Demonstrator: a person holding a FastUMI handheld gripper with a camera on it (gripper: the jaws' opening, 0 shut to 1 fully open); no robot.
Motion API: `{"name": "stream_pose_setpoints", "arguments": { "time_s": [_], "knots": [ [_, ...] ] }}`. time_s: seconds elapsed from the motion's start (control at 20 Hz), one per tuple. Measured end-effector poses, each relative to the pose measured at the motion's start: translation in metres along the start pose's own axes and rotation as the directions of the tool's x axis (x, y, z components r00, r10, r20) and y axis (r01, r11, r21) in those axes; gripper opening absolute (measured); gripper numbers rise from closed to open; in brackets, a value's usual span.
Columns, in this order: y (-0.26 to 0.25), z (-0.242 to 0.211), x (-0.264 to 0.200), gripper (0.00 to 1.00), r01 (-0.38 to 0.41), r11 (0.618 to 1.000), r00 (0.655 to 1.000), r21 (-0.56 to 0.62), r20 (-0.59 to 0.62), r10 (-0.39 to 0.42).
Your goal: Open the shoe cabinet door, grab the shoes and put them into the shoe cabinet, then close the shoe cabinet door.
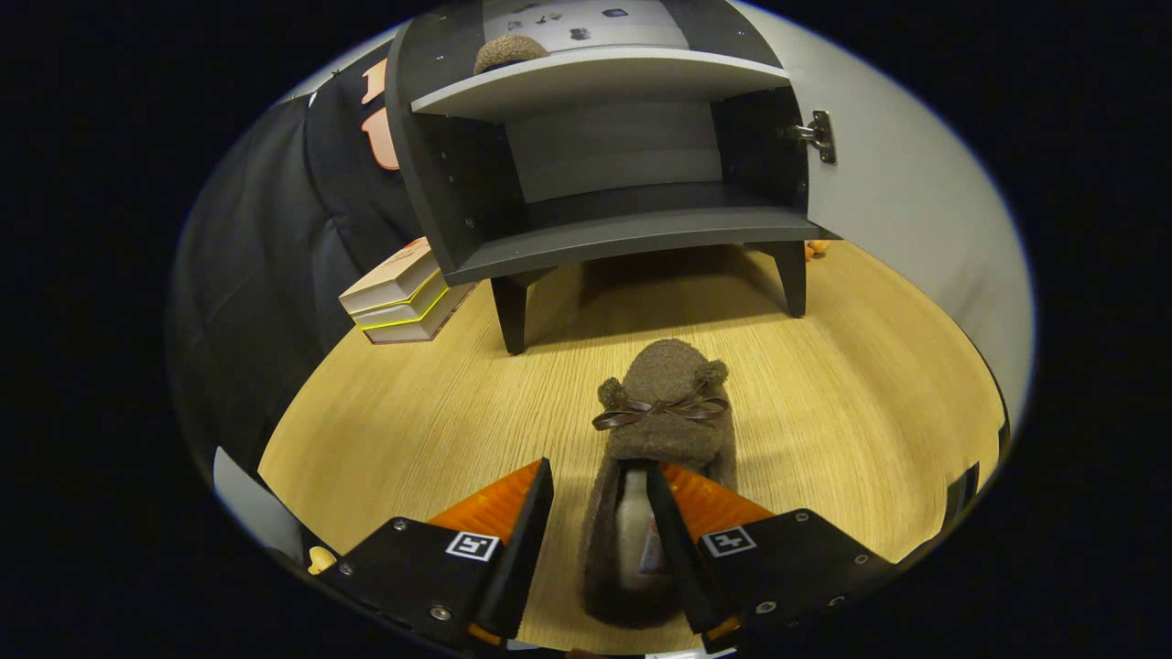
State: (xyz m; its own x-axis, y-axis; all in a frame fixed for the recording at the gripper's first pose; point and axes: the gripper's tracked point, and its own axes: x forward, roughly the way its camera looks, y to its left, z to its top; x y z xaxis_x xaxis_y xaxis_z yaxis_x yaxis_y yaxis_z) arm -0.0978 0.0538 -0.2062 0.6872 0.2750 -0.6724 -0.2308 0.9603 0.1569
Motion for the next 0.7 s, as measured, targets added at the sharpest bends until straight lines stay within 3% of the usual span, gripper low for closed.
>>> {"name": "stream_pose_setpoints", "arguments": {
  "time_s": [0.15, 0.4, 0.55, 0.7],
  "knots": [
    [-0.002, 0.0, 0.017, 0.57, 0.014, 1.0, 1.0, -0.027, 0.011, -0.014],
    [-0.016, -0.002, 0.042, 0.17, 0.103, 0.994, 0.995, -0.048, 0.016, -0.102],
    [-0.016, -0.002, 0.043, 0.15, 0.102, 0.989, 0.995, -0.109, 0.025, -0.1],
    [-0.015, -0.002, 0.042, 0.05, 0.076, 0.995, 0.997, -0.063, -0.024, -0.077]
  ]
}}
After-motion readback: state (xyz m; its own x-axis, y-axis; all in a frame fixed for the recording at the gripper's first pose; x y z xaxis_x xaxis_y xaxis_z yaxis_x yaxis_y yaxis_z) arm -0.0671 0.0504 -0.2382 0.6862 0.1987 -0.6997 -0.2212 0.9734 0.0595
